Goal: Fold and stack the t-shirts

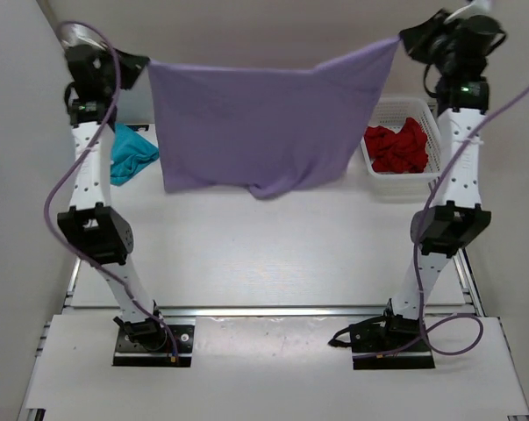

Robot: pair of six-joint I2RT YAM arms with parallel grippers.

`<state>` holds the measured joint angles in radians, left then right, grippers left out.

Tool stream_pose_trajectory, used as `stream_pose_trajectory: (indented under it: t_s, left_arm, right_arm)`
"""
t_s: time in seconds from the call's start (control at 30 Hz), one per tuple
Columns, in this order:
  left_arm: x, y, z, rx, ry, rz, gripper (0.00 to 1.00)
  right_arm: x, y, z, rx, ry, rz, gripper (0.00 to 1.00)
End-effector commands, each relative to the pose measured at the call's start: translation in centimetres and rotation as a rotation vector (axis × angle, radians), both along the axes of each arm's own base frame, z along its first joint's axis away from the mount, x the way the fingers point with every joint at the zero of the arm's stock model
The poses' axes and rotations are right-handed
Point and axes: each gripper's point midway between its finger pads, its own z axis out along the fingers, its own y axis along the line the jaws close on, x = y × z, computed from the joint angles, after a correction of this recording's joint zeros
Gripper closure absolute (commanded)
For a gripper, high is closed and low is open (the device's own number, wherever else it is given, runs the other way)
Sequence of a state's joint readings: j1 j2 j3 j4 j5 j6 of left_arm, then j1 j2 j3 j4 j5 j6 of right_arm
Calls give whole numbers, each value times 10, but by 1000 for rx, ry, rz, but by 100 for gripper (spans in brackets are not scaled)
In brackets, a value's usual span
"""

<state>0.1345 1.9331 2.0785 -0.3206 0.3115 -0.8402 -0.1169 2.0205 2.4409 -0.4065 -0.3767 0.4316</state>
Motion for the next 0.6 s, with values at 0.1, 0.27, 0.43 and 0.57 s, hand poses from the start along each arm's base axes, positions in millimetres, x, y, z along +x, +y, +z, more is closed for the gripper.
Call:
stream_pose_trajectory:
  t_s: [0.1, 0.27, 0.43, 0.57]
  left_arm:
    - [-71, 76, 171, -37, -400, 147, 100]
    - [-71, 99, 150, -55, -364, 169, 100]
    - [-79, 96, 112, -24, -268, 181, 100]
    - [-110, 79, 77, 58, -209, 211, 100]
  right_arm:
    - [-120, -34, 200, 35, -551, -22, 100]
    - [-123, -57, 170, 1, -438, -71, 100]
    - [-119, -72, 78, -83, -188, -188, 100]
    - [-140, -72, 1, -112, -69, -283, 100]
